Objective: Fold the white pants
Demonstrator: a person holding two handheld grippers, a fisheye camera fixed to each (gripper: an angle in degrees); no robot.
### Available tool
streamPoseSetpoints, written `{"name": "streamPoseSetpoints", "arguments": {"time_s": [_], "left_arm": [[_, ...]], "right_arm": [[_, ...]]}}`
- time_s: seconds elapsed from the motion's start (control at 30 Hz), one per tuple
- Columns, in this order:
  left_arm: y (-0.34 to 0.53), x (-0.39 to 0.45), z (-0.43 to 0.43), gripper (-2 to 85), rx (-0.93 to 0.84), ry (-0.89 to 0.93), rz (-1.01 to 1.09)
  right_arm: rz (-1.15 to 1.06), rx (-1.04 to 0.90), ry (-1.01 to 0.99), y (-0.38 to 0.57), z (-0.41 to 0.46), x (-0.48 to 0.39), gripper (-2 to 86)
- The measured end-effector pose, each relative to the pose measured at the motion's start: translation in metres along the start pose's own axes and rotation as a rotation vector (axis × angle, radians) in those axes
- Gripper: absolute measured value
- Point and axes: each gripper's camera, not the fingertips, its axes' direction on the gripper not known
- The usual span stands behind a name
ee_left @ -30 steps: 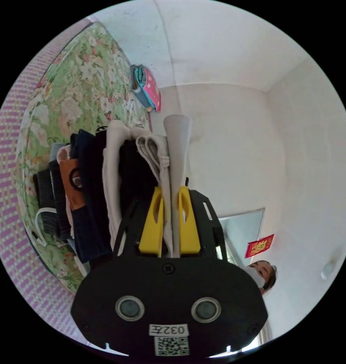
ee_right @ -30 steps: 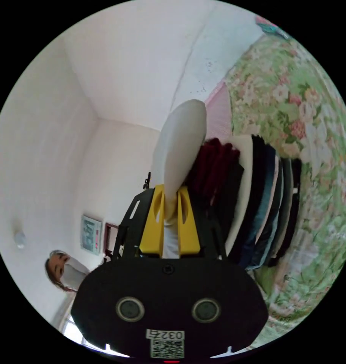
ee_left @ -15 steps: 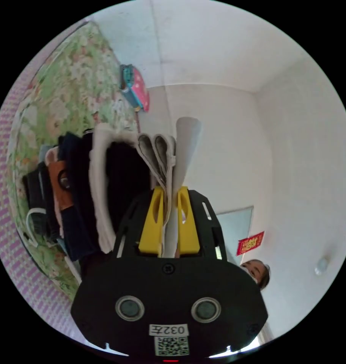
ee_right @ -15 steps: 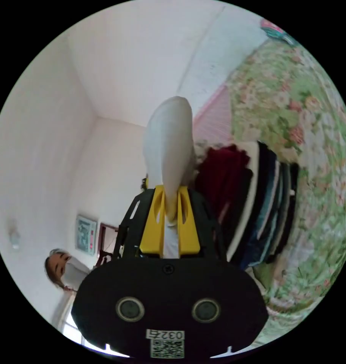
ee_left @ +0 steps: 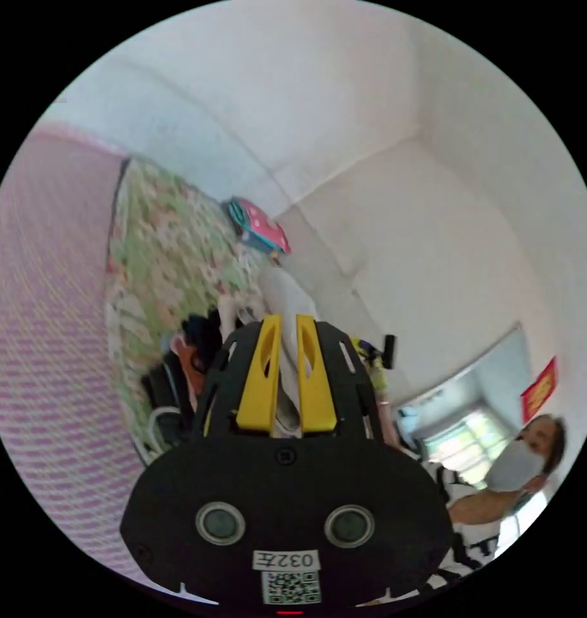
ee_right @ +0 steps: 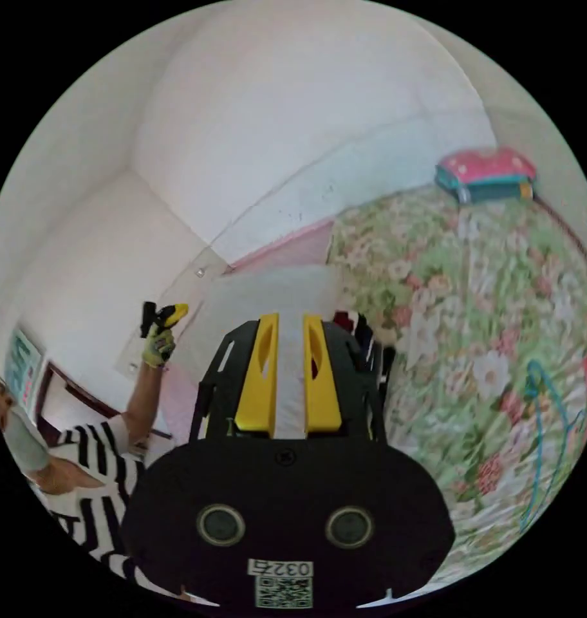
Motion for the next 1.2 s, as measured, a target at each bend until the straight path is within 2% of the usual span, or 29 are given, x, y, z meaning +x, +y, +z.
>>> {"name": "streamPoseSetpoints", "arguments": {"time_s": [0.07,0.13,0.2,0.3,0.4,0.5,0.57,0.7,0.77,0.87,0.93,1.07,1.13,1.2], "left_arm": [[0.01,0.048,-0.001,-0.6,0.044,-0.102,0.186],[0.024,0.101,0.035,-0.8,-0.015,-0.161,0.371],[0.035,0.122,0.07,-0.9,-0.046,-0.255,0.43],[0.056,0.113,0.124,-0.9,-0.078,-0.461,0.409],[0.082,0.054,0.17,-1.0,-0.217,-0.641,0.355],[0.134,0.012,0.157,-1.0,-0.106,-0.697,0.497],[0.161,-0.017,0.138,-1.0,-0.03,-0.71,0.513],[0.193,-0.09,0.087,-1.0,0.087,-0.51,0.396],[0.192,-0.093,0.086,-0.9,0.076,-0.518,0.392],[0.18,-0.066,0.108,-0.9,0.005,-0.627,0.471],[0.173,-0.047,0.121,-0.9,-0.038,-0.671,0.527],[0.167,-0.04,0.108,-1.0,-0.03,-0.639,0.553],[0.153,-0.037,0.094,-1.0,-0.048,-0.639,0.553],[0.136,-0.04,0.079,-1.0,-0.064,-0.591,0.515]], "right_arm": [[-0.126,0.053,0.053,-0.003,0.001,-0.055,3.4],[-0.277,0.025,0.174,-0.013,0.031,-0.128,0.1],[-0.338,0.023,0.293,-0.022,0.062,-0.174,-0.6],[-0.411,-0.011,0.438,-0.037,0.123,-0.237,-0.9],[-0.43,-0.128,0.565,-0.044,0.199,-0.272,-1.0],[-0.417,-0.282,0.623,-0.028,0.274,-0.293,-1.0],[-0.451,-0.235,0.665,-0.01,0.295,-0.321,-1.0],[-0.49,-0.192,0.726,0.022,0.325,-0.371,-1.0],[-0.484,-0.188,0.733,0.028,0.328,-0.374,-1.0],[-0.427,-0.178,0.655,0.028,0.309,-0.351,-1.0],[-0.333,-0.175,0.527,0.028,0.283,-0.322,-1.0],[-0.237,-0.133,0.298,0.036,0.232,-0.3,-1.0],[-0.239,0.092,0.246,0.063,0.167,-0.312,-1.0],[-0.245,0.206,0.238,0.093,0.124,-0.324,-1.0]]}}
